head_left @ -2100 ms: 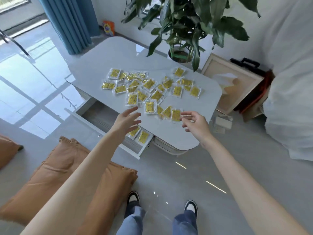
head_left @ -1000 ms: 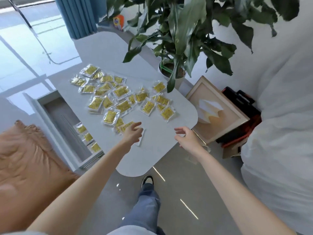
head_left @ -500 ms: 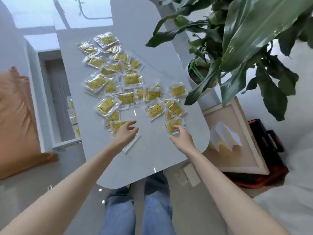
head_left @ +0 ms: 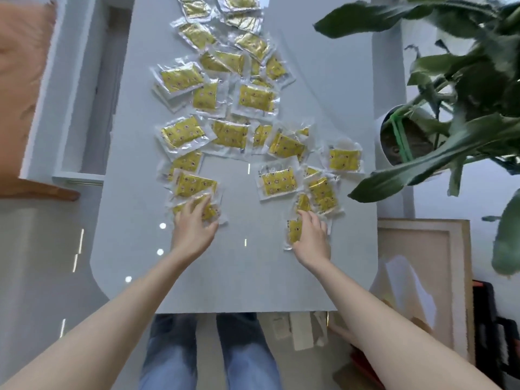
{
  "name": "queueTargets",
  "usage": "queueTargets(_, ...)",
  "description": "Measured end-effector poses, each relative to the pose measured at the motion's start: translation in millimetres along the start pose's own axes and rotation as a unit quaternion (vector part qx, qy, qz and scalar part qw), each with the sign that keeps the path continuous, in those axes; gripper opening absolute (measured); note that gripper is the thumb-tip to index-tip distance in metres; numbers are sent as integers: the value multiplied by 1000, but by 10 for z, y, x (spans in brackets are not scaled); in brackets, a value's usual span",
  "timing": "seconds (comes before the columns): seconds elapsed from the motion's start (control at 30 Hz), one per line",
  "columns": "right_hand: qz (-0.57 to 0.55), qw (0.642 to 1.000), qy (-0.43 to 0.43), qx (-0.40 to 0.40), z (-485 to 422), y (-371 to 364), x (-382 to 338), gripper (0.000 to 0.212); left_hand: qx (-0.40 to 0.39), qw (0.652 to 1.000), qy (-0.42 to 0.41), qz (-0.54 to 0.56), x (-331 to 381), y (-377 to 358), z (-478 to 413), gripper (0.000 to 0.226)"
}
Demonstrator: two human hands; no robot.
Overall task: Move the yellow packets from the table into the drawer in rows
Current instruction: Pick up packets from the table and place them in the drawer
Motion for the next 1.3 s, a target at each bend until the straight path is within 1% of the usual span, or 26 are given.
queueTargets(0.1, 61, 998, 14, 5, -169, -126, 97, 85, 10, 998, 17, -54, -142, -114, -69, 65)
queueTargets(0.2, 123, 992, 32, 23, -260, -165, 130, 87, 20, 994, 21, -108, -204, -142, -123, 67)
queueTargets(0.27, 161, 984, 50, 55, -308, -149, 108, 81, 32, 990, 16, -137, -223, -149, -160, 67)
queueTargets(0.33, 192, 976, 73, 78, -340, -145, 68, 69, 59, 985, 5, -160, -219, -126, -174, 66)
queueTargets(0.4, 217, 969, 91, 81, -355, -170, 30, 59, 87, 980, -4, -177, -205, -83, -171, 67)
queueTargets(0.5, 243, 961, 93, 99, -369, -142, 15, 47, 112, 977, -14, -178, -182, -32, -149, 70)
queueTargets(0.57, 255, 957, 98, 100, -384, -118, 2, 50, 117, 978, -16, -172, -169, -17, -143, 74)
queueTargets(0.7, 277, 947, 151, 53, -356, -190, -112, 57, 107, 979, -2, -172, -162, -28, -135, 83)
queueTargets(0.73, 276, 946, 163, 50, -346, -192, -146, 54, 104, 979, 2, -176, -159, -40, -126, 83)
queueTargets(0.77, 262, 948, 172, 45, -340, -172, -184, 47, 102, 978, 4, -183, -154, -53, -114, 79)
queueTargets(0.83, 201, 962, 181, 30, -365, -74, -276, 22, 102, 977, 0, -189, -144, -72, -98, 65)
queueTargets(0.87, 168, 968, 184, 25, -398, -3, -340, 15, 101, 977, -3, -187, -142, -77, -100, 57)
queueTargets(0.9, 151, 969, 196, 25, -439, 86, -443, 14, 98, 978, -2, -182, -149, -81, -110, 49)
queueTargets(0.93, 155, 964, 215, 38, -489, 182, -558, 11, 94, 981, 1, -170, -164, -83, -124, 43)
queueTargets(0.97, 167, 956, 234, 54, -547, 268, -678, 9, 89, 985, 4, -151, -182, -86, -147, 39)
queueTargets(1.0, 183, 949, 248, 67, -627, 332, -796, 11, 79, 989, 6, -128, -194, -91, -174, 37)
queueTargets(1.03, 201, 941, 262, 71, -707, 374, -910, 12, 66, 993, 4, -103, -193, -101, -198, 34)
queueTargets(1.1, 252, 923, 282, 73, -874, 405, -1087, 10, 38, 997, -5, -62, -173, -121, -246, 28)
queueTargets(1.17, 282, 912, 292, 59, -1019, 385, -1200, 17, 28, 999, -15, -33, -148, -100, -289, 26)
queueTargets(1.3, 323, 898, 299, 12, -1208, 328, -1320, 33, 23, 999, -37, 26, -105, -39, -364, 33)
Point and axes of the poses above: each hand's wrist, its own z-axis away from the middle knuckle, its own y-axis out of the back of the hand, x = y × z, the point moved 10 cm from there along -z, towards the middle knuckle, and after that the axes turned 8 degrees about z, right-handed, at the moved point
